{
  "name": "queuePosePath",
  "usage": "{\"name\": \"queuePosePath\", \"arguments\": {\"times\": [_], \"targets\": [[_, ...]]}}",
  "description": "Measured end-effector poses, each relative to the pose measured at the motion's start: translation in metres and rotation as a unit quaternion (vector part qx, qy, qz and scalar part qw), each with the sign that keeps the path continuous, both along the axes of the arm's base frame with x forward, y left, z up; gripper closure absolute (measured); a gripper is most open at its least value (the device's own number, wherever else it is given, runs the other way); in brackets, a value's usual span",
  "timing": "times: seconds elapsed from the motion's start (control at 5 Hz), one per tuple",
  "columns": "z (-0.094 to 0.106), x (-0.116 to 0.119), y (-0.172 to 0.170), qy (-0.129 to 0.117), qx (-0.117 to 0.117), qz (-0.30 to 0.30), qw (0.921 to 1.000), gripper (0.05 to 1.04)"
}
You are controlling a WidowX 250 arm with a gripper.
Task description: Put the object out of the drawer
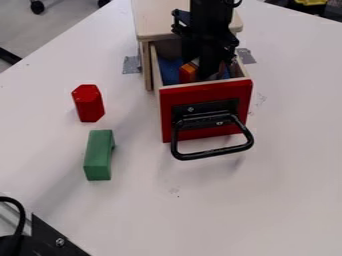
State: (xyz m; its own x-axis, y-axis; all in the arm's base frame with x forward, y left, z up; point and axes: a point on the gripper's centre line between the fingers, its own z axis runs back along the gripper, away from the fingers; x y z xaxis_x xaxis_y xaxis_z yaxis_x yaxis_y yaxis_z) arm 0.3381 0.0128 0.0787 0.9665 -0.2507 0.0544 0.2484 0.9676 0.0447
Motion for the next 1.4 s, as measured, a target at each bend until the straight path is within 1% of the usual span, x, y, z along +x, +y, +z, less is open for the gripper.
{"name": "queuePosePath", "arguments": {"times": [0.2, 0.4, 0.6, 0.8, 1.0, 1.2, 1.4], "targets": [[0.014, 0.001, -0.001, -0.004, -0.018, 0.003, 0.9998, 0.741], [0.039, 0.001, 0.006, -0.014, -0.038, 0.01, 0.9991, 0.741], [0.056, -0.002, 0.02, -0.01, -0.053, 0.02, 0.9984, 0.741], [0.065, -0.008, 0.034, -0.014, -0.056, 0.028, 0.9979, 0.741], [0.068, -0.017, 0.049, -0.016, -0.055, 0.048, 0.9972, 0.741], [0.069, -0.029, 0.071, -0.002, -0.072, 0.069, 0.995, 0.741], [0.081, -0.043, 0.1, -0.012, -0.079, 0.105, 0.9913, 0.741]]}}
